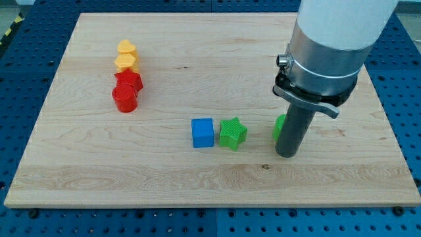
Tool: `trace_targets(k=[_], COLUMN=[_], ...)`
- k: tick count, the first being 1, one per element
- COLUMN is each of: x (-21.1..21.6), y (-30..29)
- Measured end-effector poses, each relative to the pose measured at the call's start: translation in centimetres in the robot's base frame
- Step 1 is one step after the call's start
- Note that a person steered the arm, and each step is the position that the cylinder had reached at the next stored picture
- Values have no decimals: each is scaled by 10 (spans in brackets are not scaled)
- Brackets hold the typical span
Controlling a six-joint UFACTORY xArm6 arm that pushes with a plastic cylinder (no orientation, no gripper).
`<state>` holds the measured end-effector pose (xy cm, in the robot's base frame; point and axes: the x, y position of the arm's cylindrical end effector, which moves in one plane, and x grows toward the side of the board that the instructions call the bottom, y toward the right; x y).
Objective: Move the green circle closer to the blue triangle
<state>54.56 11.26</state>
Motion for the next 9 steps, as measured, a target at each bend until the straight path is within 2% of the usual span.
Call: trace_targets(k=[5,7,9], x=[-57,-60,-94], y=[-24,9,20])
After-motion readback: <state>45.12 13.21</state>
